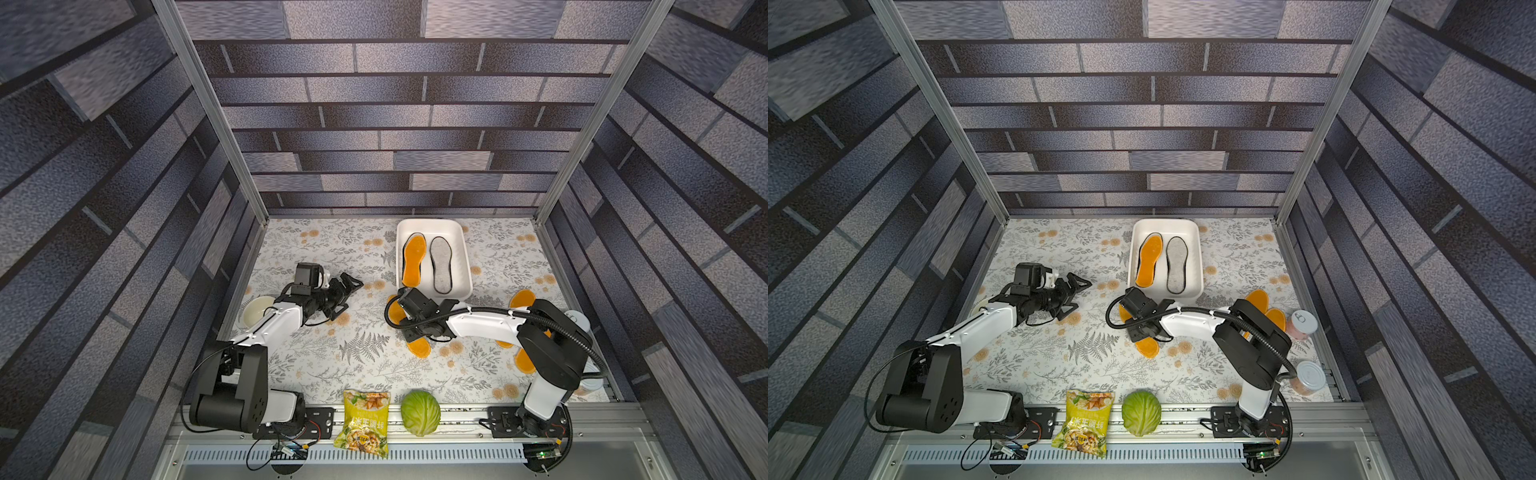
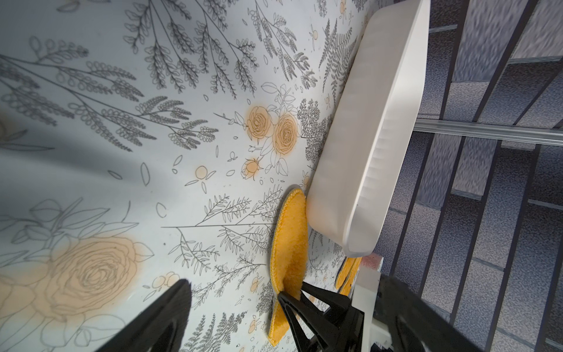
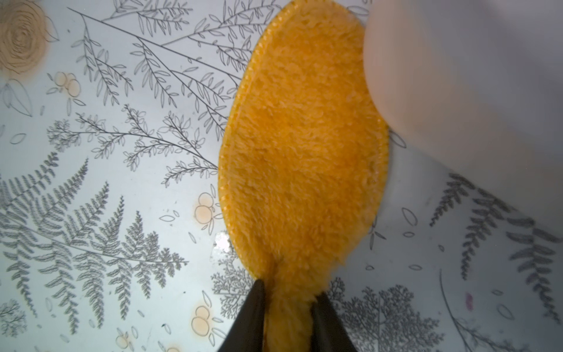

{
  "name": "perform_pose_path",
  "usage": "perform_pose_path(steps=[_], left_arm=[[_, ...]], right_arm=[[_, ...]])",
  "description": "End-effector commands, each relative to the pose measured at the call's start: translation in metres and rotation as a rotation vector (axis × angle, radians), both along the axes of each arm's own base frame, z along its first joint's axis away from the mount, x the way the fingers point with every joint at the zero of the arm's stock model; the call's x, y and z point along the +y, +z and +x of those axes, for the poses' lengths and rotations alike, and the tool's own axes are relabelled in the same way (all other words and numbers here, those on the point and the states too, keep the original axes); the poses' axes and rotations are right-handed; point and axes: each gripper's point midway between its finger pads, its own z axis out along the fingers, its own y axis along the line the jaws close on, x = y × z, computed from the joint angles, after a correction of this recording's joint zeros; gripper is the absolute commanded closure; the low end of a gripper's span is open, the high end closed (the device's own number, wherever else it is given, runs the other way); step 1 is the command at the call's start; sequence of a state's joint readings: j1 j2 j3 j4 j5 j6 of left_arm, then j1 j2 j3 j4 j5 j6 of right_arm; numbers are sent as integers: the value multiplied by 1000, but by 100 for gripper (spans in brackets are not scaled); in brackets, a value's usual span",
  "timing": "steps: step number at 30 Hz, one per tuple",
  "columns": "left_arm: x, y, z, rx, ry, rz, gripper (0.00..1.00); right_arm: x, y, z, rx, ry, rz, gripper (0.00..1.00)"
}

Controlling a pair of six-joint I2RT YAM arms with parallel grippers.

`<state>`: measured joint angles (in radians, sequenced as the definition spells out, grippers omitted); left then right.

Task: Put the insoles into the storage box
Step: Pick up the insole from the center of the board.

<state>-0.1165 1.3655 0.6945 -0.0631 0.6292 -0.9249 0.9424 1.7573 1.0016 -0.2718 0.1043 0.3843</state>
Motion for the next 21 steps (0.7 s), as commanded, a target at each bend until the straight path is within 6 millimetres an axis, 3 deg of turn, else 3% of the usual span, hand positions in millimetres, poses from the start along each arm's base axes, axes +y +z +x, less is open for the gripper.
perform_pose_path(steps=[1, 21], left_arm=[[-3, 0, -1, 2, -10, -17, 0], [-2, -2, -2, 6, -11, -15, 0]], right_arm=[[2, 9, -2, -17, 5, 20, 75], [1, 2, -1, -12, 6, -11, 86]])
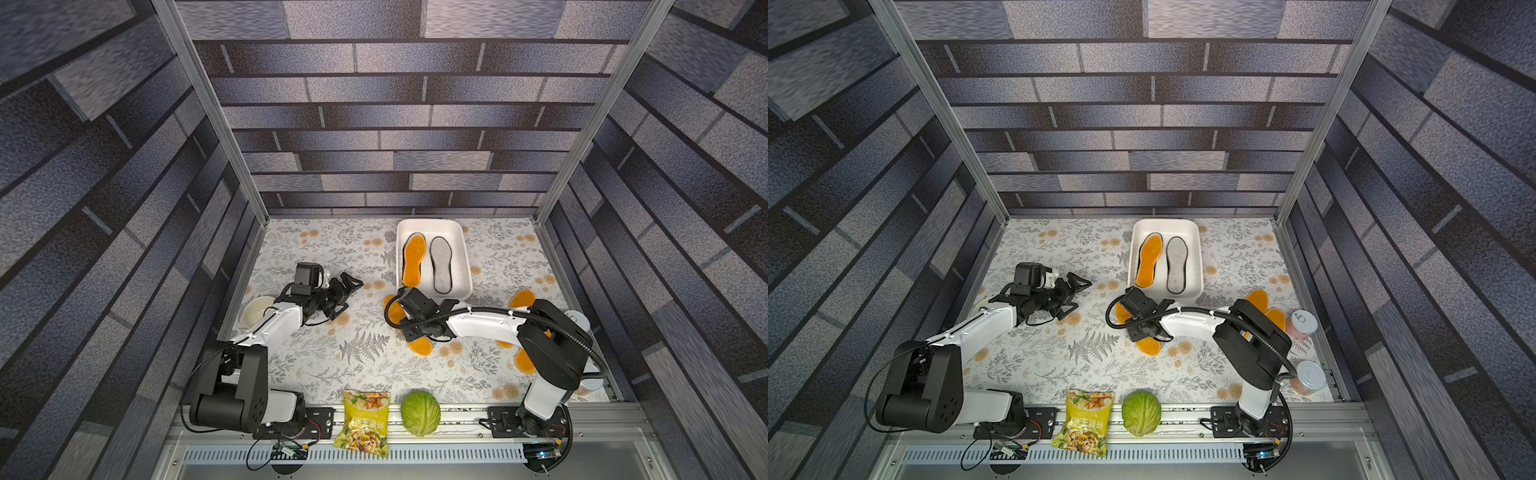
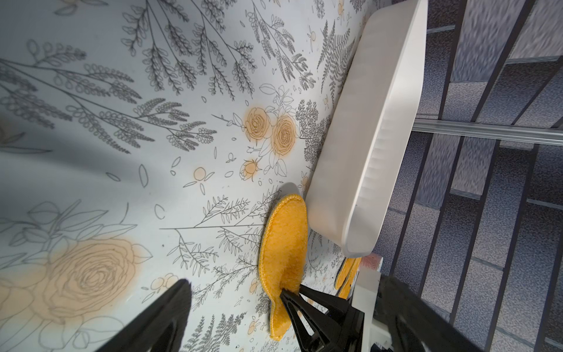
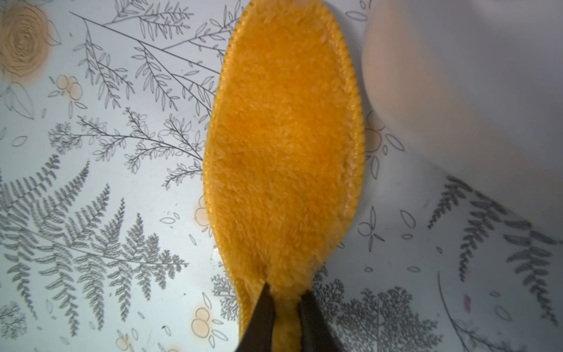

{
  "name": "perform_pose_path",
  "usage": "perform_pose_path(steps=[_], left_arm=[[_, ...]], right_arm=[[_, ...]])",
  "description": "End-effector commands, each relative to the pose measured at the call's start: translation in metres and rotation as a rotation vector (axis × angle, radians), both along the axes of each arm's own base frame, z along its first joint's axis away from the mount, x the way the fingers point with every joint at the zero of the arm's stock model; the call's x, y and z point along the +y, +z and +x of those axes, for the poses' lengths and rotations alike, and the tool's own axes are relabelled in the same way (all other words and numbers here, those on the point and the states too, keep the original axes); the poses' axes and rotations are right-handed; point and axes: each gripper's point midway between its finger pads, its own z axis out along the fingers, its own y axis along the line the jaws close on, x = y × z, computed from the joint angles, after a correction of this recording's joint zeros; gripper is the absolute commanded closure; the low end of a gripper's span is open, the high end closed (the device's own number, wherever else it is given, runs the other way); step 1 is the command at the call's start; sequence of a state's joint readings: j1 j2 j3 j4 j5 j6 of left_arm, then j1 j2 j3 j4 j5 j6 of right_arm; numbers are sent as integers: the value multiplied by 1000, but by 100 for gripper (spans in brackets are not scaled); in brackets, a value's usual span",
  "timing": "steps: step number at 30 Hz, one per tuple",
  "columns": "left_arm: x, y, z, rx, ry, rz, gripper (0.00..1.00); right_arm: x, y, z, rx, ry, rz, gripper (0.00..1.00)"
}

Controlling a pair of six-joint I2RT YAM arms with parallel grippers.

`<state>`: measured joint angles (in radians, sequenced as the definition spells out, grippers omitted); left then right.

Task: Put the insoles into the storage box
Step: Pick up the insole from the center of the board.

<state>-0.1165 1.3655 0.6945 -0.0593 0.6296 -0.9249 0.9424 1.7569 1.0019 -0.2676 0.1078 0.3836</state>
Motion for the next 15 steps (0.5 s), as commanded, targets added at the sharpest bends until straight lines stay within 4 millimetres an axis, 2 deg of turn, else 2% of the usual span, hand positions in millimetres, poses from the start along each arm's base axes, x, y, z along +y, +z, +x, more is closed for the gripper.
perform_pose_path(steps=[1, 15], left_arm=[[-1, -3, -3, 10, -9, -14, 0], [2, -4, -3, 13, -2, -15, 0]], right_arm=[[1, 2, -1, -10, 5, -11, 86], [9, 35, 1, -77, 33, 92, 91]])
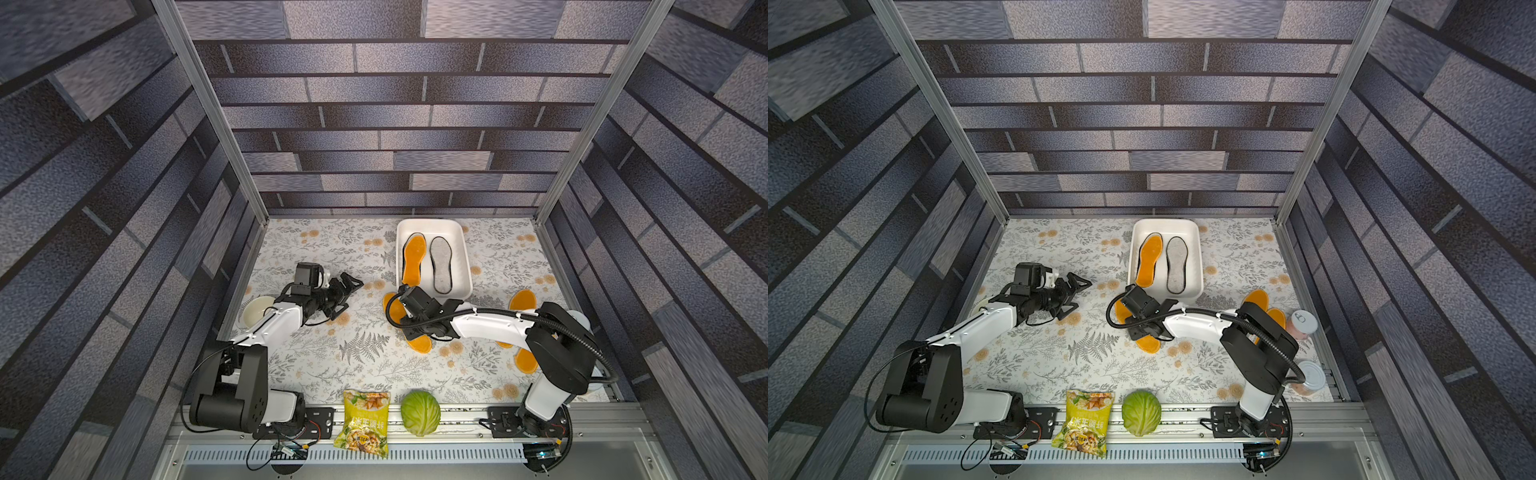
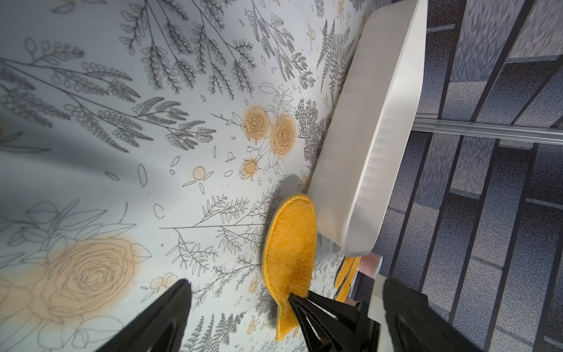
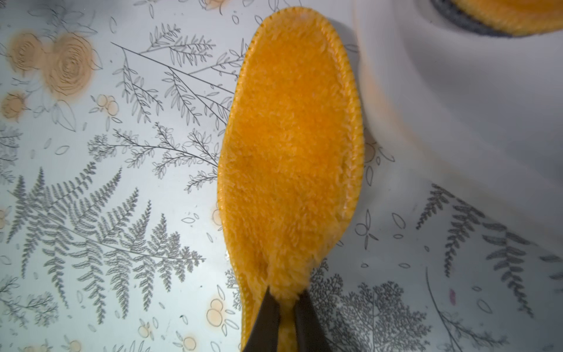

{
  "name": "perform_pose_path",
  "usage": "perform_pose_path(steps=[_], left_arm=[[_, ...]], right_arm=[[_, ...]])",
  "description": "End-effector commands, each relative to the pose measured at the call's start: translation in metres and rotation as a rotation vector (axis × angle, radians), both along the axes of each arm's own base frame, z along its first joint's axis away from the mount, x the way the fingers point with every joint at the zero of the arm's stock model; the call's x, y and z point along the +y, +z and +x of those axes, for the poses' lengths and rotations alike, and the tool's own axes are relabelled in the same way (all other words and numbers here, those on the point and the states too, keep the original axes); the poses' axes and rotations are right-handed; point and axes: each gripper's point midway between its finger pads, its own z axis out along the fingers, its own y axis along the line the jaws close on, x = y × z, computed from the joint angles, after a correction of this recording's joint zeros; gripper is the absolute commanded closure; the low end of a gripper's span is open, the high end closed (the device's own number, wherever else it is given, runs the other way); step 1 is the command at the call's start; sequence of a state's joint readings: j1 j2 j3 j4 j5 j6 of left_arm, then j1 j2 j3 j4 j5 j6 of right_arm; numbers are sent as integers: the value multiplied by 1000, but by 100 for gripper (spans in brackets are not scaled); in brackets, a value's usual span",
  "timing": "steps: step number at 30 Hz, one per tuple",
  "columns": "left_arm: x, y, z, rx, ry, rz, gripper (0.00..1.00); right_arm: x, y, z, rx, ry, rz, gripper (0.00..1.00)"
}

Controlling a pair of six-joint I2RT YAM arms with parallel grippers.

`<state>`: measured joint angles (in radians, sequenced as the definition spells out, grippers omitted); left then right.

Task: Put the insoles into the storage box
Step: Pick up the insole from the center of the board.

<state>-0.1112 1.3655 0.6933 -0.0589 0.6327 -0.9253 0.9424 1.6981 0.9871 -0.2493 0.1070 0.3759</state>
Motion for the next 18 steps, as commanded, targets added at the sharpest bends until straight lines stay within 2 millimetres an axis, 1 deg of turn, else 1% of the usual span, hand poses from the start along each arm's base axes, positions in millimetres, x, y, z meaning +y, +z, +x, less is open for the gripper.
perform_pose_path(steps=[1, 8, 16, 18], left_arm=[[0, -3, -4, 10, -5, -14, 0], [2, -3, -4, 10, -2, -21, 0], [4, -3, -4, 8, 4, -25, 0], [4, -4, -4, 7, 5, -25, 0]], right_arm=[[7, 18, -2, -42, 30, 50, 91], [12, 44, -1, -82, 47, 114, 92], [14, 93, 5, -186, 46, 214, 94], [14, 101, 6, -200, 49, 224, 94]])
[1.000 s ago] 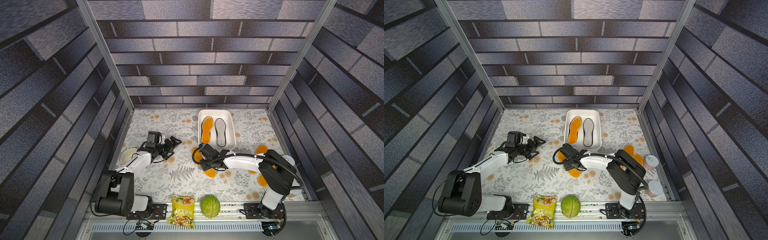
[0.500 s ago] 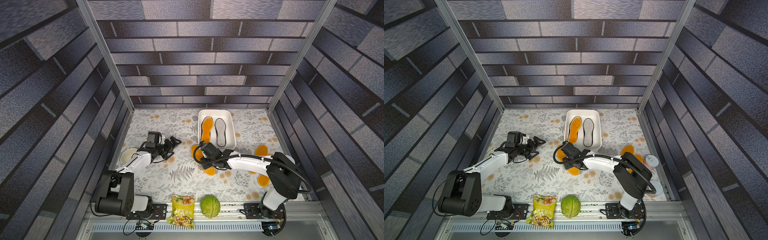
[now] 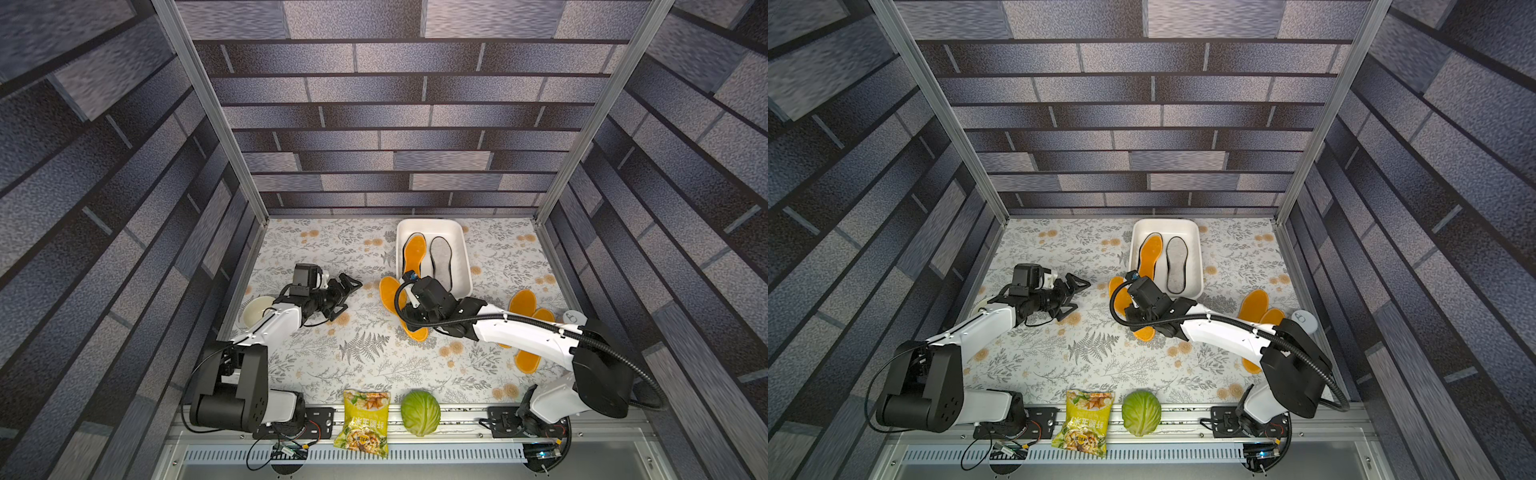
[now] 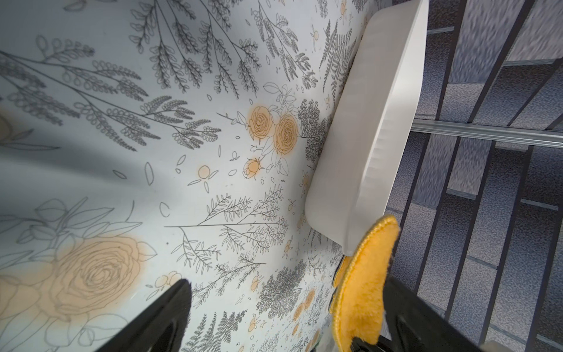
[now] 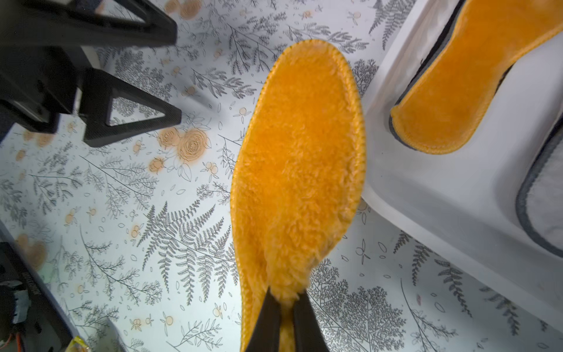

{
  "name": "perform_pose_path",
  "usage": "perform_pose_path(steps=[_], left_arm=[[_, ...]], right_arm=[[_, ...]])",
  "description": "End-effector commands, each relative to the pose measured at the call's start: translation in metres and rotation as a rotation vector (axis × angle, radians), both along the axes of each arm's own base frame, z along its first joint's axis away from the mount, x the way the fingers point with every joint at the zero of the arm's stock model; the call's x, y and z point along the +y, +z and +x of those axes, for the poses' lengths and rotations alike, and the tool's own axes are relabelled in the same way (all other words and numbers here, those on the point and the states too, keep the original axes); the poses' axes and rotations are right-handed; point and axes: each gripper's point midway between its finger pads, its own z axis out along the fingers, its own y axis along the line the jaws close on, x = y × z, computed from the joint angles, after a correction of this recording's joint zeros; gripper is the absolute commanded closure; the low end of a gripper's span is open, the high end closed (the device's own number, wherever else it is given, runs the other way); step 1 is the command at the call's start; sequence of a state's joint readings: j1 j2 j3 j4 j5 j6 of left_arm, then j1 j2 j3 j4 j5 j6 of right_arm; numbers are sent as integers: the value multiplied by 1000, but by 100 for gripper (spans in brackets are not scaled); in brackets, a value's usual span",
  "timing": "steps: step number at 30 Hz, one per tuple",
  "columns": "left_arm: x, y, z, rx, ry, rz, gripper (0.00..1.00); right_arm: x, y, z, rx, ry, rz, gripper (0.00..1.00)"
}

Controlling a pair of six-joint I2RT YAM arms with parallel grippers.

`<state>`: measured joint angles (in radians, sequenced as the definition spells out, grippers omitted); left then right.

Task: Put the insoles into the storage box
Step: Pick up the insole from the center of the board, then place the insole in the storage box.

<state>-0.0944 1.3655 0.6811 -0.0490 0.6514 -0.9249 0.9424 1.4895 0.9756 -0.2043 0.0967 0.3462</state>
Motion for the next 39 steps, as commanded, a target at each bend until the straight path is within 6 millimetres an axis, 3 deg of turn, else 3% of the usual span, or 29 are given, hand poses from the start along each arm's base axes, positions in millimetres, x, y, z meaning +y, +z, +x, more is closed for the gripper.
perform_pose_path(steps=[1, 7, 12, 14, 18, 24, 27, 30, 39], left_arm=[[1, -2, -3, 2, 1, -12, 0], [1, -1, -4, 0, 2, -13, 0], [1, 1, -3, -6, 2, -13, 0], [1, 2, -3, -8, 0, -14, 0], [1, 2, -2, -7, 2, -14, 0], [1, 5, -2, -13, -1, -17, 0], [1, 6, -2, -18, 2, -14, 0], [1, 7, -2, -19, 0, -15, 0], [2, 7, -5, -19, 1, -15, 0]], right_arm=[[5, 21, 2, -57, 19, 37, 95], [9, 28, 7, -64, 17, 28, 96], [1, 43, 21, -110, -41, 29, 97], [-1, 63, 32, -143, -80, 47, 97], [-20, 75, 55, -161, -187, 35, 98], [-76, 86, 103, -103, -449, 57, 99], [-100, 83, 122, -60, -546, 32, 98], [-111, 76, 136, -14, -595, 10, 98], [-115, 44, 164, 63, -654, 26, 99]])
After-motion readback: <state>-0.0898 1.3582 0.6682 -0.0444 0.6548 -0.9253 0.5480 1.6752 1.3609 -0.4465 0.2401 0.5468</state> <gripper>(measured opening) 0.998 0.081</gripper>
